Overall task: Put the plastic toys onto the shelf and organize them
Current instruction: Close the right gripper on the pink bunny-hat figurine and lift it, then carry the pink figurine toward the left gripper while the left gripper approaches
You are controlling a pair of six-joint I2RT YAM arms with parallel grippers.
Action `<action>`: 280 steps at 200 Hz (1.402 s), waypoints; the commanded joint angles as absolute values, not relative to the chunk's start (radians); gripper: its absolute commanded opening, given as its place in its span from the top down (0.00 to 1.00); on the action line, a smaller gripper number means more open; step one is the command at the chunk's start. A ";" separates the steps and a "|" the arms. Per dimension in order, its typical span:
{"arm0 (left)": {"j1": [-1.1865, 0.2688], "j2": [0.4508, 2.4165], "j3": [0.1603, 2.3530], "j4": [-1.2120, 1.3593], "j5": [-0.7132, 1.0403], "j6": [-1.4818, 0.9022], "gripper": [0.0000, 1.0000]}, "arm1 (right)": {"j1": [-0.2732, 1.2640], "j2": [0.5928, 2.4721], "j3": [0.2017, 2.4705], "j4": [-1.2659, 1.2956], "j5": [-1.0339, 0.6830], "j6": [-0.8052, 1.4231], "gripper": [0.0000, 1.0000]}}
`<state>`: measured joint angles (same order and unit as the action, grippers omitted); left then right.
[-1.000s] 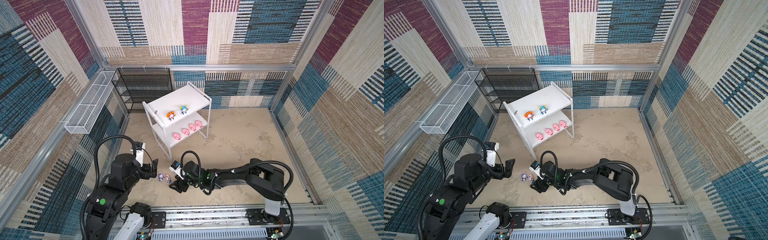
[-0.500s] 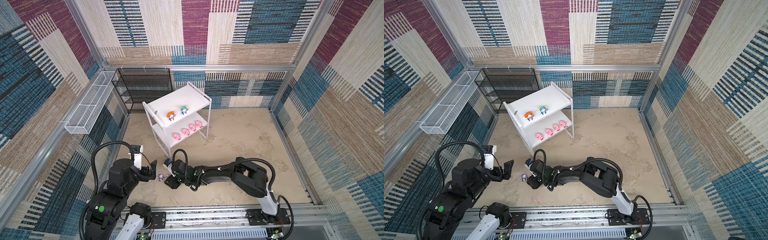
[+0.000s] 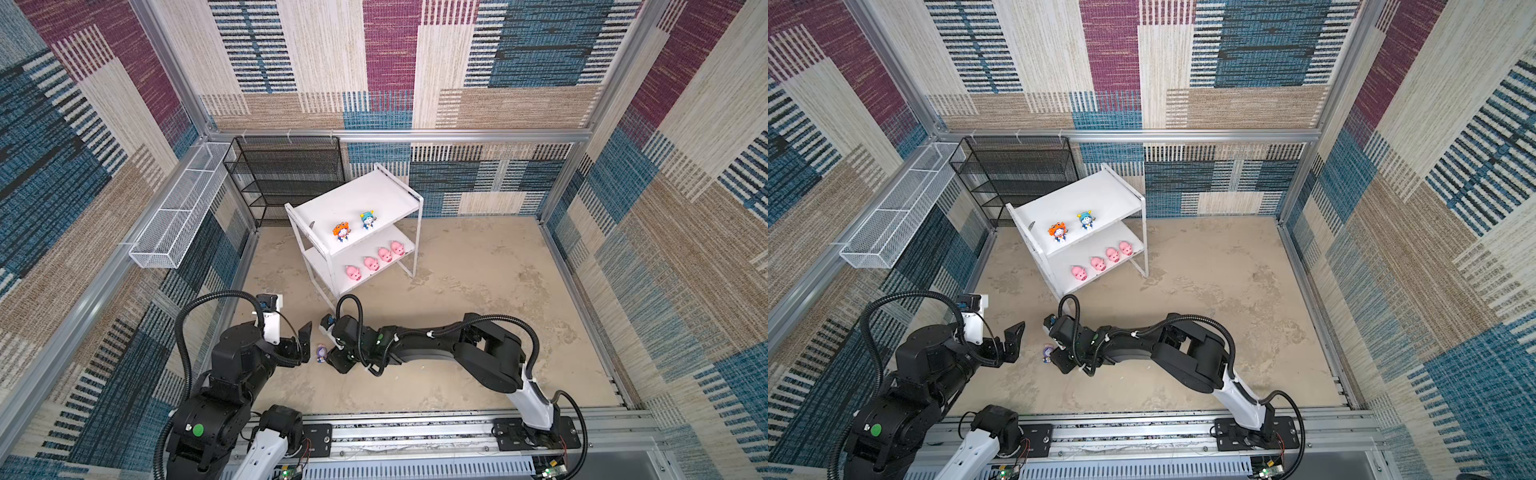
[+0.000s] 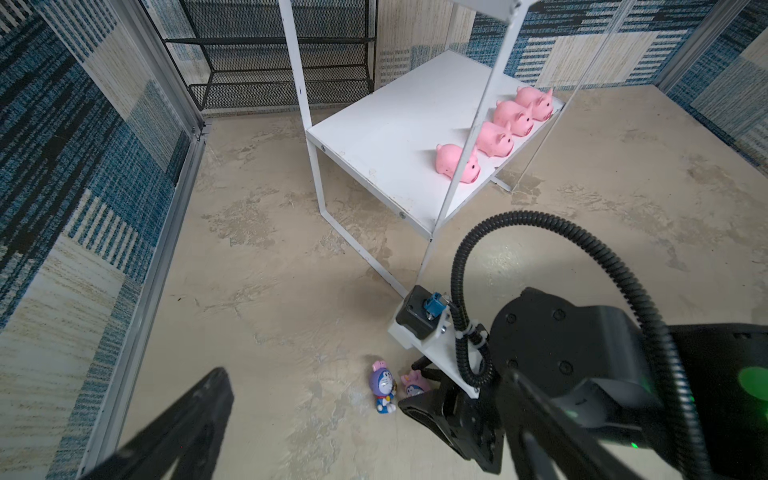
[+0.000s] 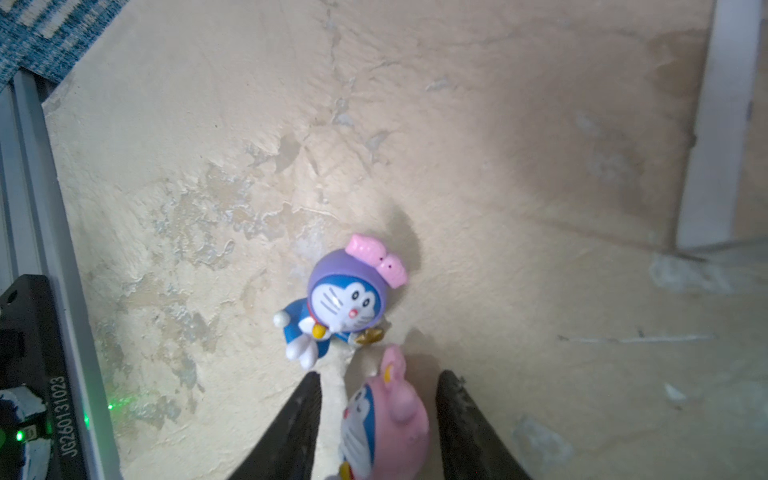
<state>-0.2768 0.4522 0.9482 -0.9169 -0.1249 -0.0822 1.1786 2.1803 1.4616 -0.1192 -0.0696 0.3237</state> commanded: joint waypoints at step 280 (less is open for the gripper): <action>-0.369 0.617 0.959 -0.591 0.704 -0.203 0.01 | 1.135 0.841 0.526 0.520 -0.088 -0.004 0.77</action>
<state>-0.3271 0.5964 0.9646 -0.6918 0.6693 -0.1616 1.1507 0.8974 0.5434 0.4610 -0.0937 0.0238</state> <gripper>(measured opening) 0.991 0.323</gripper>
